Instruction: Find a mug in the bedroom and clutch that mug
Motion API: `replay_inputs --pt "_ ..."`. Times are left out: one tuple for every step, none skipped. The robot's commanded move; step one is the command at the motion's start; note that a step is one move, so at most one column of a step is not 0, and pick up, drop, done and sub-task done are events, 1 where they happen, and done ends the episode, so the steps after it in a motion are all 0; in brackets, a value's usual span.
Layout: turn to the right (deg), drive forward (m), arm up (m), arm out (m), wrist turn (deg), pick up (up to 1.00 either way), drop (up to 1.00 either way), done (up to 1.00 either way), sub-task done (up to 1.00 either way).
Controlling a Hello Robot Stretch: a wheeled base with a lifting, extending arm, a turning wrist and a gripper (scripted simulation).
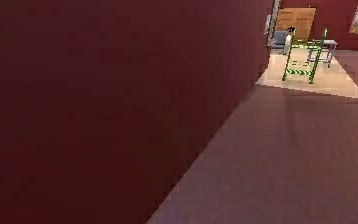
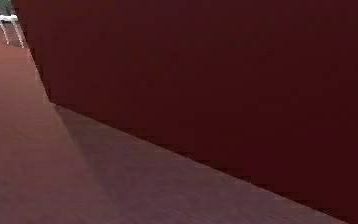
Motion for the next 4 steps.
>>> replay_inputs --pt "45.0 0.0 0.0 0.0 0.0 0.0 0.0 0.0 0.0" --pt "0.0 1.0 0.0 0.0 0.0 0.0 0.0 0.0 0.0" --pt "0.0 1.0 0.0 0.0 0.0 0.0 0.0 0.0 0.0" --pt "0.0 1.0 0.0 0.0 0.0 0.0 0.0 0.0 0.0"
